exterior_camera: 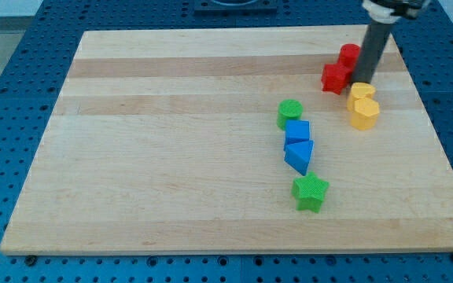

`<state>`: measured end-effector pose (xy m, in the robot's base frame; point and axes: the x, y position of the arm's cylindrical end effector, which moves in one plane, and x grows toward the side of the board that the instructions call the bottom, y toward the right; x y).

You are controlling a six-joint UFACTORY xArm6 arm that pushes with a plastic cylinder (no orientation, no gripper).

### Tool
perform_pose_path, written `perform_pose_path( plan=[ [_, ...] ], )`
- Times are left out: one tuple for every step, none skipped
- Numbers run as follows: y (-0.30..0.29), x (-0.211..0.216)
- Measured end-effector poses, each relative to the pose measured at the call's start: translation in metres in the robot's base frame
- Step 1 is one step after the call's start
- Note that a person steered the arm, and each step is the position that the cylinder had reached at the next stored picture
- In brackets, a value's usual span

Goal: Push the red circle closer to red star

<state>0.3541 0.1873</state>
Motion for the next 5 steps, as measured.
perform_pose_path(
  plan=[
    [-0.042, -0.007],
    [-0.07, -0.025],
    [-0.074, -0.013],
    [-0.13, 0.016],
    [-0.137, -0.013]
  ],
)
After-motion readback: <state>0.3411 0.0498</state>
